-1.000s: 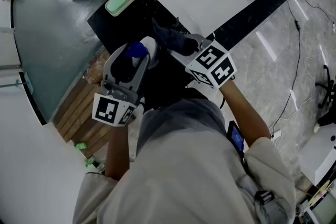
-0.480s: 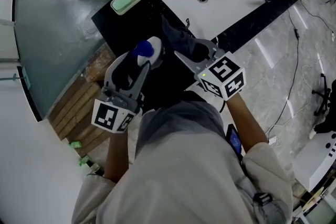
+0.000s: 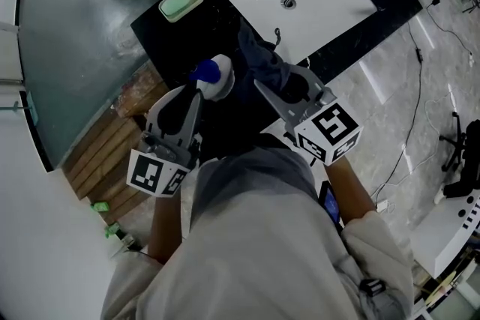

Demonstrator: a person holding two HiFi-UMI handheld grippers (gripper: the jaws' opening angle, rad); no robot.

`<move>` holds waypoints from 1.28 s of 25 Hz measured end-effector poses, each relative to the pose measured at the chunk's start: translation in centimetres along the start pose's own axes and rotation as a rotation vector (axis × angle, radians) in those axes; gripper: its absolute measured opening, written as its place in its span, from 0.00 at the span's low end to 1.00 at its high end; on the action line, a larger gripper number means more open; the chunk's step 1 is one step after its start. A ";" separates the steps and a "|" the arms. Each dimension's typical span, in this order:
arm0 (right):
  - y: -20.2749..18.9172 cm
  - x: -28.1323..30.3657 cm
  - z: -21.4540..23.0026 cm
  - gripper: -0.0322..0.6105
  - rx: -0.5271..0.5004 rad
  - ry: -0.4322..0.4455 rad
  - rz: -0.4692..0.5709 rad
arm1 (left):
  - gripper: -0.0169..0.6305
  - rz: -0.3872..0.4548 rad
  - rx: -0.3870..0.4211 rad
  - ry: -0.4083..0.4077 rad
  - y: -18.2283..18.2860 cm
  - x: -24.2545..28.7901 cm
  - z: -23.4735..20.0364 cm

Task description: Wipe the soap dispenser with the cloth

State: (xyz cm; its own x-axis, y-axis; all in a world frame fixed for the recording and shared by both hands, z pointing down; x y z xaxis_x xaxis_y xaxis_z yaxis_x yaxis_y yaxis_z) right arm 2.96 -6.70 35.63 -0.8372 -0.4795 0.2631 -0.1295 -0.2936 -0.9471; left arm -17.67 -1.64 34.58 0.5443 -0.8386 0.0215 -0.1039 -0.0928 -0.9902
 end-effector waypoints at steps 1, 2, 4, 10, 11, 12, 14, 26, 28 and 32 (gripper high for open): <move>0.2 -0.1 -0.1 0.20 -0.003 0.000 0.008 | 0.09 0.005 0.000 0.005 0.1 -0.1 0.0; 0.4 -0.2 -0.2 0.20 -0.005 -0.002 0.015 | 0.07 0.009 0.000 0.009 0.2 -0.3 0.0; 0.7 -0.5 -0.4 0.20 -0.003 -0.007 0.028 | 0.04 0.016 0.000 0.017 0.4 -0.6 0.1; 1.7 -1.3 -1.1 0.19 -0.033 -0.028 0.060 | 0.04 0.010 0.008 0.034 0.8 -0.7 0.4; 1.9 -1.5 -1.1 0.19 -0.035 -0.032 0.065 | 0.04 0.008 0.009 0.034 0.8 -0.7 0.5; 2.0 -1.7 -1.1 0.19 -0.034 -0.036 0.071 | 0.04 0.007 0.009 0.033 0.9 -0.6 0.6; 2.3 -2.0 -1.1 0.19 -0.031 -0.041 0.080 | 0.04 0.001 0.007 0.032 0.9 -0.5 0.8; 2.6 -2.8 -1.5 0.19 -0.029 -0.021 0.094 | 0.04 -0.021 -0.014 0.019 1.4 -0.1 1.4; 2.6 -2.9 -1.7 0.19 -0.030 -0.013 0.089 | 0.04 -0.025 -0.016 0.008 1.5 0.0 1.6; 2.7 -3.3 -2.0 0.19 -0.029 -0.002 0.092 | 0.04 -0.025 -0.006 0.003 1.9 -0.1 2.2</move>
State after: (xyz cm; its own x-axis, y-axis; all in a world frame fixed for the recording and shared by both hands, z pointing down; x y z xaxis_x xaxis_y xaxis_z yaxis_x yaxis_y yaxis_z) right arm 4.31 -4.29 31.84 -0.8454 -0.5046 0.1752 -0.0678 -0.2240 -0.9722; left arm -16.08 -0.52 32.34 0.5440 -0.8378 0.0467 -0.0953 -0.1170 -0.9885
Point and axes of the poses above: the fingertips, and each gripper's own axes: x forward along the fingers, z to its right, y out of its top, the point moved 7 cm from there along -x, backward along the fingers, and after that the axes turned 1 degree about y, right-handed, at the moved point
